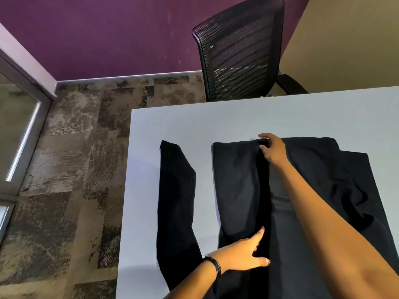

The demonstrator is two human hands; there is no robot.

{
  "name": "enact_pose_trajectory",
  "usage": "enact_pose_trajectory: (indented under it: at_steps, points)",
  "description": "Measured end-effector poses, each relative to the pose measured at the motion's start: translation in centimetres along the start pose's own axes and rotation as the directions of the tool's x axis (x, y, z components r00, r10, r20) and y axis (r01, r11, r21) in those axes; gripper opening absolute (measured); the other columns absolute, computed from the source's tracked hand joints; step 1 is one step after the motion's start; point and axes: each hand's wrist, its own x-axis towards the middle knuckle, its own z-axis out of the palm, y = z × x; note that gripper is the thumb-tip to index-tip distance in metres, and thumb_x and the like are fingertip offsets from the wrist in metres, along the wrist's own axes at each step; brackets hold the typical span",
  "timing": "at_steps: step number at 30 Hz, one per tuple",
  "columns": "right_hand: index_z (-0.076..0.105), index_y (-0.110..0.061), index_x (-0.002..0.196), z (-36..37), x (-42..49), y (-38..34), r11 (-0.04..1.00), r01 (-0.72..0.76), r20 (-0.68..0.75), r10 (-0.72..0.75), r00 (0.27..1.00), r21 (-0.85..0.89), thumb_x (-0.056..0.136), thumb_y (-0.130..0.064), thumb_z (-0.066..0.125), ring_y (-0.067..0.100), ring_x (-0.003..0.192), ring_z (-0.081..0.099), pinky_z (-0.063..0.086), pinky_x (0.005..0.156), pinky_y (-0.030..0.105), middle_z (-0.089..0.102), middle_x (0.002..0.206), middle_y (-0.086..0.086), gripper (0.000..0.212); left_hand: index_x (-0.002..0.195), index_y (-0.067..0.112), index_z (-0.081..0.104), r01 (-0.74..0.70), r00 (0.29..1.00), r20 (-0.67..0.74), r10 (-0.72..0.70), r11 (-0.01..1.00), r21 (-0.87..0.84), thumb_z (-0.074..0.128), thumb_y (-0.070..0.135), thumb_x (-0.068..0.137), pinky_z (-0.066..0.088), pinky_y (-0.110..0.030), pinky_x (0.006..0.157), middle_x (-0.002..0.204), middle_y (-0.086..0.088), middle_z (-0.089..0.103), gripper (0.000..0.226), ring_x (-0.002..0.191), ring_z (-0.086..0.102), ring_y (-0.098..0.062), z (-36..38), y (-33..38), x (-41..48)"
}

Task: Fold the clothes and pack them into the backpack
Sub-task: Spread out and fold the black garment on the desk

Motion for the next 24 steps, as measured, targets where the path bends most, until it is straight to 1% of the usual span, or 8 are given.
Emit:
enact_pose_trajectory:
  at_steps: [4, 6, 8, 12, 15, 17, 20, 24]
  points:
    - [0.059, -0.005, 0.118, 0.9, 0.2, 0.2, 0.998, -0.020, -0.036, 0.022, 0.999, 0.062, 0.088, 0.001, 0.056, 0.021, 0.114, 0.055, 0.037, 0.087, 0.014, 0.060, 0.122, 0.012, 0.030, 0.150, 0.029, 0.012, -0.041, 0.999, 0.000, 0.041, 0.999, 0.000, 0.051, 0.034, 0.095, 0.032, -0.023, 0.108, 0.151, -0.004, 0.034, 0.068, 0.133, 0.041, -0.013, -2.0, 0.3, 0.2]
    - [0.061, -0.004, 0.113, 1.2, 0.1, -0.2, 0.998, -0.006, -0.043, 0.009, 0.999, 0.063, 0.088, 0.001, 0.057, 0.019, 0.110, 0.057, 0.038, 0.086, 0.013, 0.062, 0.118, 0.011, 0.027, 0.142, 0.024, 0.037, -0.091, 0.994, -0.061, 0.091, 0.996, -0.003, 0.052, 0.029, 0.095, 0.045, -0.025, 0.093, 0.136, -0.004, 0.051, 0.051, 0.110, 0.058, -0.012, -2.9, 0.5, 0.1]
    - [0.063, -0.003, 0.111, 1.2, -0.2, -0.3, 0.999, 0.027, -0.022, -0.027, 0.999, 0.042, 0.088, -0.002, 0.057, 0.021, 0.108, 0.059, 0.038, 0.085, 0.014, 0.064, 0.114, 0.011, 0.023, 0.122, 0.018, 0.058, -0.182, 0.949, -0.272, 0.157, 0.981, -0.066, 0.053, 0.021, 0.093, 0.050, -0.022, 0.071, 0.109, -0.001, 0.061, 0.030, 0.080, 0.062, -0.007, -4.3, 0.6, 0.5]
    - [0.060, -0.002, 0.116, -0.2, 2.9, 3.8, 0.998, 0.010, -0.055, -0.014, 0.998, -0.069, 0.095, -0.007, 0.046, 0.025, 0.113, 0.056, 0.038, 0.089, 0.019, 0.061, 0.121, 0.014, 0.026, 0.108, 0.021, 0.063, -0.197, 0.629, -0.751, 0.202, 0.976, 0.097, 0.054, 0.014, 0.090, 0.049, -0.024, 0.080, 0.101, 0.006, 0.050, 0.021, 0.075, 0.057, -0.008, -10.5, 0.3, 6.1]
    - [0.051, -0.004, 0.128, -1.1, 3.0, 4.6, 0.987, 0.031, -0.059, -0.041, 0.997, -0.158, 0.095, 0.000, 0.039, 0.027, 0.127, 0.044, 0.037, 0.100, 0.028, 0.045, 0.140, 0.013, 0.036, 0.125, 0.020, 0.053, -0.047, 0.443, -0.878, 0.180, 0.983, 0.177, 0.055, 0.018, 0.091, 0.048, -0.037, 0.094, 0.119, -0.001, 0.044, 0.035, 0.097, 0.058, -0.021, -15.6, -0.4, 6.4]
    - [0.043, -0.006, 0.136, -1.7, 2.9, 5.2, 0.964, 0.038, -0.024, -0.046, 0.999, -0.263, 0.094, 0.004, 0.035, 0.030, 0.131, 0.038, 0.036, 0.101, 0.036, 0.032, 0.148, 0.013, 0.045, 0.138, 0.018, 0.042, 0.036, 0.445, -0.887, 0.127, 0.987, 0.159, 0.053, 0.022, 0.094, 0.044, -0.040, 0.101, 0.128, -0.011, 0.039, 0.046, 0.111, 0.052, -0.027, -18.4, -0.8, 6.4]
    - [0.039, -0.011, 0.139, -2.4, 2.8, 6.0, 0.938, 0.053, 0.019, -0.050, 0.999, -0.342, 0.090, 0.007, 0.035, 0.036, 0.114, 0.051, 0.046, 0.088, 0.042, 0.029, 0.146, 0.014, 0.052, 0.143, 0.017, 0.035, 0.081, 0.517, -0.856, 0.014, 0.995, 0.065, 0.049, 0.024, 0.097, 0.037, -0.032, 0.107, 0.134, -0.015, 0.036, 0.049, 0.120, 0.048, -0.028, -21.0, -0.6, 6.5]
    - [0.049, -0.007, 0.126, -2.5, 3.2, 6.7, 0.939, 0.060, 0.002, -0.063, 0.998, -0.340, 0.093, -0.003, 0.049, 0.036, 0.102, 0.054, 0.040, 0.077, 0.031, 0.041, 0.128, 0.019, 0.033, 0.138, 0.010, 0.043, 0.042, 0.613, -0.788, 0.057, 0.994, 0.105, 0.052, 0.007, 0.094, 0.031, -0.029, 0.110, 0.140, -0.013, 0.046, 0.045, 0.129, 0.044, -0.027, -22.3, -0.5, 7.5]
